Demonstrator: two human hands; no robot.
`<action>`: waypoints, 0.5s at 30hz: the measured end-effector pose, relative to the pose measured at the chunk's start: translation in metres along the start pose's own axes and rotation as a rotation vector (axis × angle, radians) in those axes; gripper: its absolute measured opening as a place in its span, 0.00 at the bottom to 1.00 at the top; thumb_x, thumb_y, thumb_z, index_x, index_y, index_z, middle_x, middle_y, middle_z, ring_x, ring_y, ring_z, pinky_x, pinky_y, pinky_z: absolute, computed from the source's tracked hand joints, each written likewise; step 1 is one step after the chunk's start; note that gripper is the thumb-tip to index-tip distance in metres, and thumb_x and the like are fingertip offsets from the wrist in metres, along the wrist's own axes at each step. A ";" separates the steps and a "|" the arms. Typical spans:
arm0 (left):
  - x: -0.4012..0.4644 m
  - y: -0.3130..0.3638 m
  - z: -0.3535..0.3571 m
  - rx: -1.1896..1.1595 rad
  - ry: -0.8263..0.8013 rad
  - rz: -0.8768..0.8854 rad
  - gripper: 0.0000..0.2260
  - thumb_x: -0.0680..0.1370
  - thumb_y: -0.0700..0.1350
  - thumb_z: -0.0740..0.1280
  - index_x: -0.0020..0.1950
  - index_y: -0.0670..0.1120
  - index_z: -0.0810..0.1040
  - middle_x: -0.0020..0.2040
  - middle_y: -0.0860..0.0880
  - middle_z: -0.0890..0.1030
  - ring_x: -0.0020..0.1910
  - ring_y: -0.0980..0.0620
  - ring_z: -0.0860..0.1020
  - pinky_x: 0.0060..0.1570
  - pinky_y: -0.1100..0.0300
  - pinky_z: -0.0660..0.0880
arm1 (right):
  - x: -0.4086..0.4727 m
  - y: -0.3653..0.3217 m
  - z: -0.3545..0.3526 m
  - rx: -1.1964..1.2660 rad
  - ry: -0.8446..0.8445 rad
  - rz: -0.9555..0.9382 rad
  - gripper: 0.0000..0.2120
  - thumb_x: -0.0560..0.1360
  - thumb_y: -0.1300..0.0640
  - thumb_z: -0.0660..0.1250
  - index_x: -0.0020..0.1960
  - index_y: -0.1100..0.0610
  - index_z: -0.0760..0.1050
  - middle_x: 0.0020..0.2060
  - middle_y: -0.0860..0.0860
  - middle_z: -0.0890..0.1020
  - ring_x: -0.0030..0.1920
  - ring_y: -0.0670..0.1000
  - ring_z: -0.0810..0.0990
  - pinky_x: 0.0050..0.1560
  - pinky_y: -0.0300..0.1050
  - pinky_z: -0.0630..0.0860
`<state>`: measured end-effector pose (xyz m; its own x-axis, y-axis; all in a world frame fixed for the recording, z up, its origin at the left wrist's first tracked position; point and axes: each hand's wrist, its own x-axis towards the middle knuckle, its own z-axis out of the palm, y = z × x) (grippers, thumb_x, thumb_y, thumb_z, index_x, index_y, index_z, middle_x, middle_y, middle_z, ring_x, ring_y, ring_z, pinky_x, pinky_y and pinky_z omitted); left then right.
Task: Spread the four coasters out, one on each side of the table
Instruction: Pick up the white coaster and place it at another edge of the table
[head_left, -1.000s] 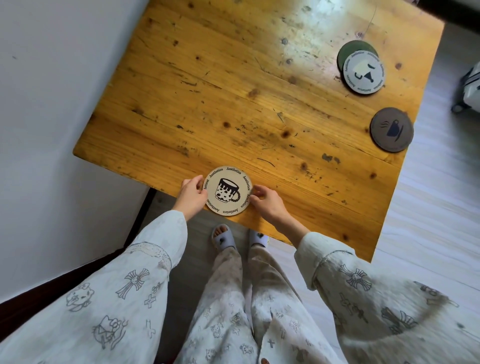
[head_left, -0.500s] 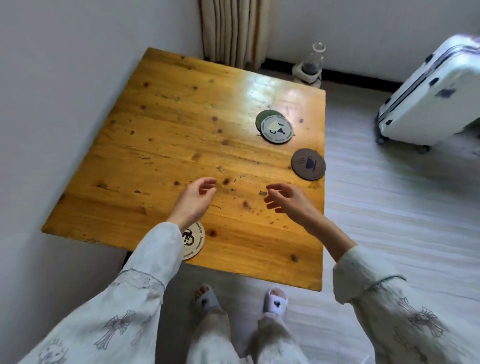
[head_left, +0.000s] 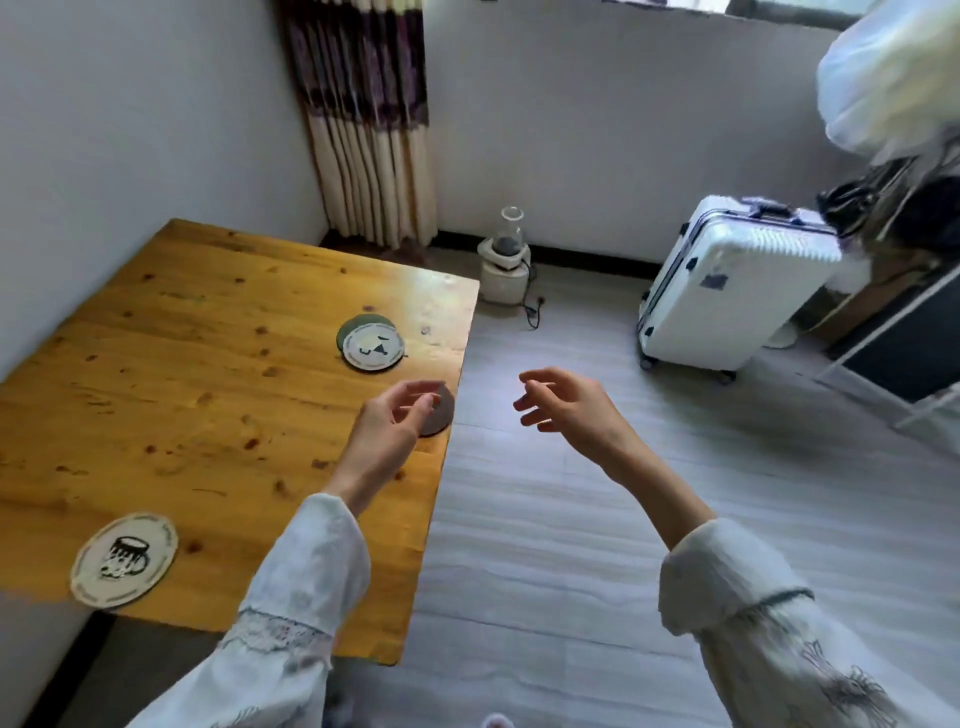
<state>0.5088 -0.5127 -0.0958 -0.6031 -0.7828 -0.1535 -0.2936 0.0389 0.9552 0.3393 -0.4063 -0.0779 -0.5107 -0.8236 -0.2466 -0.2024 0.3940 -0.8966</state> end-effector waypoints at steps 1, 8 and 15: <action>0.003 0.005 0.015 -0.006 -0.008 0.001 0.08 0.78 0.45 0.60 0.51 0.56 0.76 0.49 0.52 0.80 0.53 0.53 0.77 0.49 0.62 0.77 | 0.003 0.004 -0.015 -0.001 -0.005 -0.002 0.12 0.78 0.58 0.58 0.58 0.59 0.74 0.44 0.56 0.81 0.41 0.54 0.80 0.39 0.40 0.74; 0.065 0.037 0.064 0.021 0.066 -0.001 0.10 0.78 0.43 0.60 0.57 0.49 0.76 0.51 0.49 0.80 0.53 0.51 0.78 0.55 0.55 0.75 | 0.064 0.016 -0.081 0.051 -0.046 -0.016 0.12 0.78 0.58 0.58 0.58 0.59 0.75 0.43 0.56 0.81 0.41 0.55 0.80 0.42 0.43 0.74; 0.186 0.047 0.096 -0.008 0.127 0.007 0.12 0.79 0.41 0.58 0.60 0.44 0.75 0.53 0.45 0.79 0.54 0.48 0.77 0.57 0.51 0.74 | 0.175 0.018 -0.136 0.054 -0.042 -0.020 0.11 0.78 0.59 0.59 0.57 0.60 0.74 0.41 0.53 0.81 0.39 0.52 0.80 0.41 0.41 0.74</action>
<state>0.3112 -0.5970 -0.1039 -0.5058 -0.8551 -0.1135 -0.2831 0.0403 0.9582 0.1329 -0.4879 -0.0870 -0.4709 -0.8480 -0.2432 -0.1659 0.3559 -0.9197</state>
